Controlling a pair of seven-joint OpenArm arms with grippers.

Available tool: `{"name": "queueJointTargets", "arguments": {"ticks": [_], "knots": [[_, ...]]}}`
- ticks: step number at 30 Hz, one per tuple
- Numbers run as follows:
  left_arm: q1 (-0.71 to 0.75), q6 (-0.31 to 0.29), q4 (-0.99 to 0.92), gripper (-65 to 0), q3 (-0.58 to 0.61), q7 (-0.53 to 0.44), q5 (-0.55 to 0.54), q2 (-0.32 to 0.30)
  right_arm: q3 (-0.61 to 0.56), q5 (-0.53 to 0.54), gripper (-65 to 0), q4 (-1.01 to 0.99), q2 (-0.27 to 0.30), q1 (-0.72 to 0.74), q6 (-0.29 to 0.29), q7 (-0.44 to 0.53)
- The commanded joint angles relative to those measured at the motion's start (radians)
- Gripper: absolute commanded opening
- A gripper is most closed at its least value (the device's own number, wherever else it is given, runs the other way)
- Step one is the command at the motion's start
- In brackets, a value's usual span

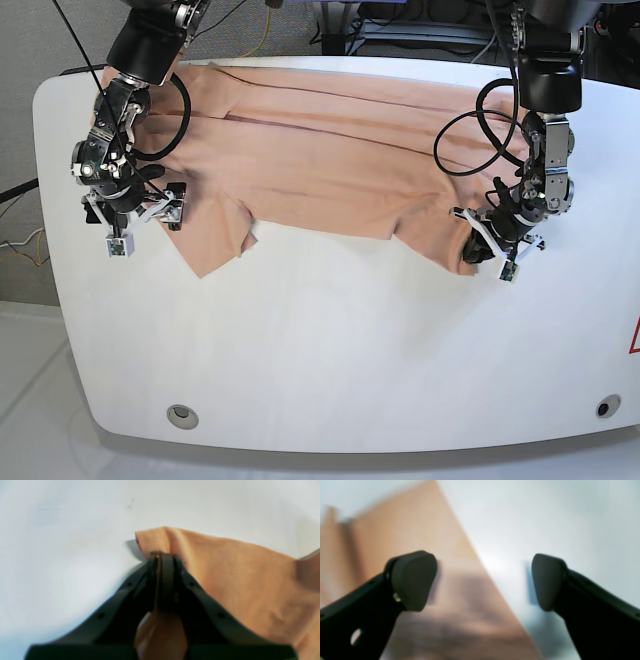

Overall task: Fold the T-shirt properly
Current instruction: 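Lower the right gripper and pinch the strip's end edge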

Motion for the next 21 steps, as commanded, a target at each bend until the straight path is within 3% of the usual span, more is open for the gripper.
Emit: {"name": "queueJointTargets", "arguments": {"ticks": [1, 16, 21], "knots": [[-0.006, -0.004, 0.004, -63.3, -0.001, 0.041, 0.016, -0.020, 0.001, 0.015, -3.7, -0.023, 0.013, 0.027, 0.005, 0.058], [-0.006, -0.004, 0.004, -63.3, -0.001, 0.041, 0.016, -0.025, -0.007, 0.020, -4.0, -0.043, 0.022, -0.026, 0.010, 0.082], [-0.006, -0.004, 0.004, -63.3, -0.001, 0.041, 0.016, -0.026, -0.023, 0.020, -11.5, 0.013, -0.019, -0.065, 0.030, 0.082]]}}
